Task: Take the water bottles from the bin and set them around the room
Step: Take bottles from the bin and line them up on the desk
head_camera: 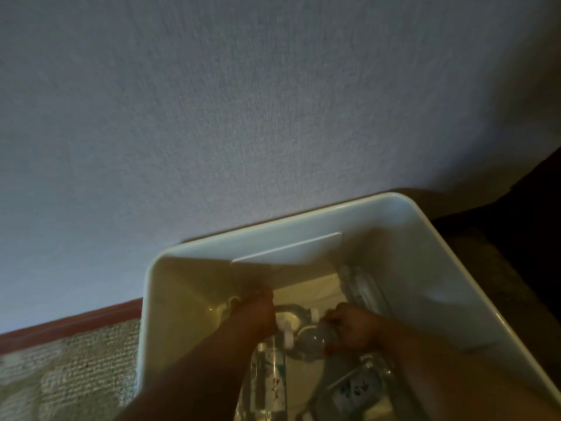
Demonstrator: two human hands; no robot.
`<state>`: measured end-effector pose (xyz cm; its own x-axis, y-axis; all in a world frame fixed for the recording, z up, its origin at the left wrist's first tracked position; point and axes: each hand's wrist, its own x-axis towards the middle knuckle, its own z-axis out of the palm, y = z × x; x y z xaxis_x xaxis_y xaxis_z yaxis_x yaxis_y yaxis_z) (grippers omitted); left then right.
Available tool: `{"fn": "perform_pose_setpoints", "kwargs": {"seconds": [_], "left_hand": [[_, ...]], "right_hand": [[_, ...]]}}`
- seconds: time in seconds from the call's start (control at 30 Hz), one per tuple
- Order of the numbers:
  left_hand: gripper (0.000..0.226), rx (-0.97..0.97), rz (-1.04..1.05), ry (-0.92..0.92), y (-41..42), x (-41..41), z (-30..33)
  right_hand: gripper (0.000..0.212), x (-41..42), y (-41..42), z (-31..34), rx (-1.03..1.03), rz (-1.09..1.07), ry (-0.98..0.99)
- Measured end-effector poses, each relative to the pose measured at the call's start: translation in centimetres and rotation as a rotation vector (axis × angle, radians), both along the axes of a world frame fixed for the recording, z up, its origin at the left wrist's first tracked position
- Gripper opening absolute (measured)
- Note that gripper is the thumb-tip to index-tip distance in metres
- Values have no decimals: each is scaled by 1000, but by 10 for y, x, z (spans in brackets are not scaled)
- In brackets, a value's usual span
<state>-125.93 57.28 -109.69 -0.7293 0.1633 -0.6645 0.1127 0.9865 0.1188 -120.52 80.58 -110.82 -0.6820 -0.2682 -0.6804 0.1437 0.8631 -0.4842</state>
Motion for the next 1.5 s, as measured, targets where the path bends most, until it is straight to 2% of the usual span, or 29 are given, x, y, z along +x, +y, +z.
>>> {"fn": "perform_pose_setpoints", "kwargs": {"seconds": [0.07,0.17,0.23,0.37,0.5,0.57,0.63,0.7,0.83,0.97,1.1,1.2,1.3,1.5], "left_hand": [[67,-52,-71,10,-4,-1,0],[61,-69,-71,-9,-7,1,-4],[61,-36,-38,-54,-8,3,-8],[66,40,-35,-14,-11,1,-4],[66,318,151,-15,-8,7,34],[47,552,319,-88,-12,20,72],[26,701,478,-209,-22,40,121],[28,810,608,-266,-37,60,176],[43,1060,914,-180,-70,79,308],[50,1195,1100,41,-103,82,466],[58,1213,1106,327,-147,102,641],[58,1188,1152,518,-190,135,754],[51,1204,1235,686,-233,181,844],[67,1154,1180,958,-330,282,978]], "right_hand": [[51,5,4,5,-258,-337,-64],[51,7,2,8,-600,-796,-277],[51,3,-1,4,-835,-977,-446],[48,2,-18,15,-1059,-1015,-520],[60,5,-38,36,-1013,-1037,-464],[67,8,-43,69,-994,-1071,-426],[70,9,-47,117,-1021,-1086,-379],[74,4,-56,174,-1090,-1041,-312],[80,-10,-93,322,-1092,-874,-241],[73,-24,-143,475,-1061,-658,-176],[84,-21,-212,639,-1076,-446,-146],[76,-9,-267,750,-1110,-290,-127],[74,17,-324,846,-1123,-103,-108],[76,98,-435,984,-1181,199,2]]}}
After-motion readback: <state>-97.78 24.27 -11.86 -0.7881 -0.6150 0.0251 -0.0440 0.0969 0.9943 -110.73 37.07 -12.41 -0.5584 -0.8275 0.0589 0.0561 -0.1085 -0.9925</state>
